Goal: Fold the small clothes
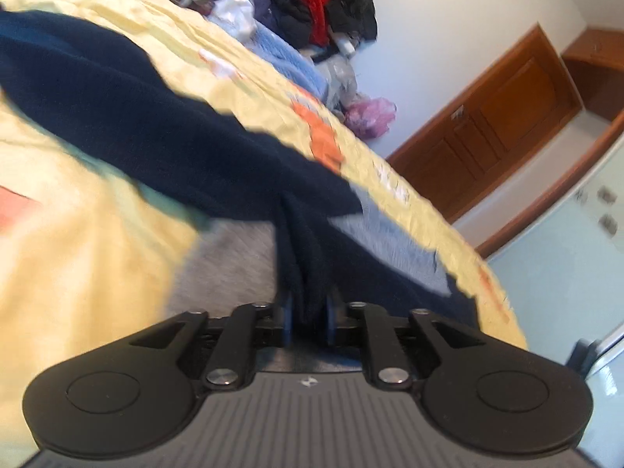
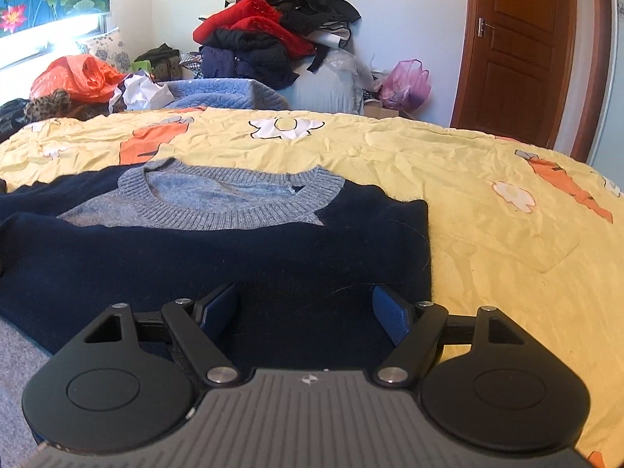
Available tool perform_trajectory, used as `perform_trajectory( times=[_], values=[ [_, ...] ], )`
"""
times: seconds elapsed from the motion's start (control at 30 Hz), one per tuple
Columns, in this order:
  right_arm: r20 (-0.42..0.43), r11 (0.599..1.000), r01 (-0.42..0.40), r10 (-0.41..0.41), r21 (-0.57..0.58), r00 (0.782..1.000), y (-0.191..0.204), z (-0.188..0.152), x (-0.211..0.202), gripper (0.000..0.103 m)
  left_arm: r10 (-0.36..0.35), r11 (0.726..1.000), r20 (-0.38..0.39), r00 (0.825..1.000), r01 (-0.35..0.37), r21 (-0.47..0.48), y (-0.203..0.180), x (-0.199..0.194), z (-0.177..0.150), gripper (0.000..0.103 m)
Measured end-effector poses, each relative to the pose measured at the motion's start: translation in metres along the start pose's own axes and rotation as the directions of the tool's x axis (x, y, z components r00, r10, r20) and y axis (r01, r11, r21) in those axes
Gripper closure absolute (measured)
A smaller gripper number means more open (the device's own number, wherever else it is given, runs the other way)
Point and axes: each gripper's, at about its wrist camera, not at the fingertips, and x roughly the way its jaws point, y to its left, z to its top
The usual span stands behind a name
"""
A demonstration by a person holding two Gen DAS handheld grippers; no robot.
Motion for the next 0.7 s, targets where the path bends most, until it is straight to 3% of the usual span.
perform_trajectory(
  times=[0.03,0.1,0.17,0.23,0.33,0.37,0.43,0.5,0.6,0.67,0.7],
  values=[
    [0.000,1.000,-0.004,0.004,0.003,1.000,-0.001,0.000,0.000,0.025,0.003,1.000,0.047,0.999,-0.003,-0.012,0.008,-0.015,0.007,0.070],
    [0.000,1.000,-0.012,0.012,0.006,1.000,-0.001,0.000,0.000,0.023,0.073,0.996,0.173,0.982,-0.063,-0.061,0.032,-0.050,0.027,0.025],
    [0.000,1.000,-0.015,0.015,0.006,1.000,-0.001,-0.001,0.000,0.022,0.180,0.978,0.310,0.934,-0.135,-0.162,0.062,-0.084,0.050,0.012],
    [0.001,1.000,-0.021,0.021,0.008,1.000,-0.001,-0.001,0.000,0.021,0.268,0.944,0.375,0.887,-0.164,-0.287,0.099,-0.111,0.077,0.012],
    [0.001,1.000,-0.027,0.027,0.009,1.000,-0.001,-0.002,0.000,0.020,0.370,0.881,0.362,0.856,-0.199,-0.429,0.150,-0.129,0.113,0.012],
    [0.000,1.000,-0.028,0.028,0.007,1.000,-0.001,-0.002,0.000,0.019,0.389,0.865,0.350,0.852,-0.207,-0.458,0.163,-0.131,0.121,0.012],
    [0.000,1.000,-0.030,0.030,0.007,1.000,-0.001,-0.002,0.000,0.019,0.393,0.837,0.319,0.862,-0.192,-0.513,0.190,-0.131,0.134,0.012],
    [-0.001,1.000,-0.031,0.031,0.006,1.000,-0.001,-0.002,0.000,0.018,0.391,0.822,0.314,0.865,-0.175,-0.542,0.205,-0.126,0.138,0.012],
    [-0.003,1.000,-0.031,0.031,0.003,1.000,0.000,-0.002,0.000,0.017,0.368,0.838,0.305,0.878,-0.171,-0.519,0.213,-0.112,0.146,0.012],
    [-0.003,0.999,-0.033,0.033,0.004,0.999,-0.001,-0.002,0.000,0.017,0.385,0.848,0.308,0.870,-0.202,-0.489,0.213,-0.101,0.148,0.013],
    [-0.003,0.999,-0.034,0.034,0.005,0.999,-0.001,-0.002,0.000,0.017,0.399,0.851,0.315,0.861,-0.219,-0.477,0.214,-0.099,0.150,0.024]
  ],
)
